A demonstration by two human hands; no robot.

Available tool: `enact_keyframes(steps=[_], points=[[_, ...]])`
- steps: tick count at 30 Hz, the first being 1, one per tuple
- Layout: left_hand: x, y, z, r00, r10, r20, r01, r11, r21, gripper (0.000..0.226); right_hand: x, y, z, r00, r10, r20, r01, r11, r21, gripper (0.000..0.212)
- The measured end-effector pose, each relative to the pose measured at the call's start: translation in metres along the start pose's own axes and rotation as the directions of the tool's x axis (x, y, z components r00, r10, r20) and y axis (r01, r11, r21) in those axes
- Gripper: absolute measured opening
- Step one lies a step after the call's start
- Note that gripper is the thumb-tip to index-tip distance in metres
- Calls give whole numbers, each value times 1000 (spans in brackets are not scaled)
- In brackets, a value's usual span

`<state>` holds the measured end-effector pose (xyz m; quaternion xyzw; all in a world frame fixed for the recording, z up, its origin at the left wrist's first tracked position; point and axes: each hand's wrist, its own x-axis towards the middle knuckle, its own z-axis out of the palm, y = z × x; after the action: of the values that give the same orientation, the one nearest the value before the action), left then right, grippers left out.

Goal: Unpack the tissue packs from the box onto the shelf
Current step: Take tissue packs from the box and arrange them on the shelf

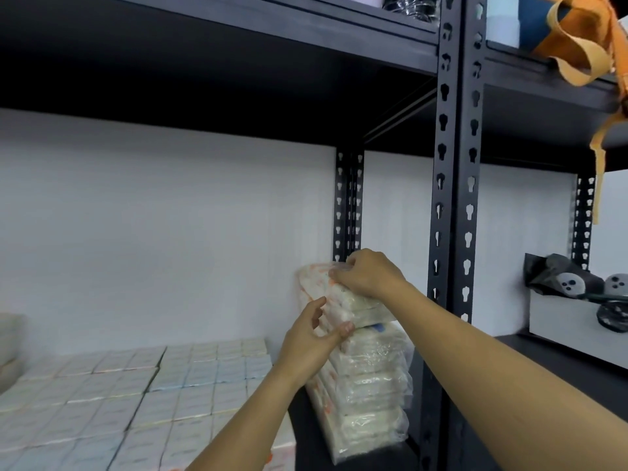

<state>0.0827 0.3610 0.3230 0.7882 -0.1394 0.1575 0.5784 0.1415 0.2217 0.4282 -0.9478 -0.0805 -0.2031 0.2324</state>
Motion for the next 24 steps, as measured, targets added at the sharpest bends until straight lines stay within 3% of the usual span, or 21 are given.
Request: enact_keyframes(steps=[7, 14, 20, 24], points=[[-21, 7, -11, 999, 18, -47, -15, 999, 52, 73, -27, -8, -8, 994, -90, -65, 86, 995, -55, 51], [-67, 15, 3, 990, 80, -117, -69, 993, 91, 50, -97, -4, -13, 963, -208, -171, 211, 977, -2, 46], [-113, 8, 27, 988, 80, -130, -78, 997, 25, 22, -171, 25, -11, 937, -210, -281, 269, 943, 194, 32], [-151, -6, 51, 994, 84, -64, -81, 995, 51, 15, -231, 56, 2, 944, -131, -302, 233, 915, 328, 28]])
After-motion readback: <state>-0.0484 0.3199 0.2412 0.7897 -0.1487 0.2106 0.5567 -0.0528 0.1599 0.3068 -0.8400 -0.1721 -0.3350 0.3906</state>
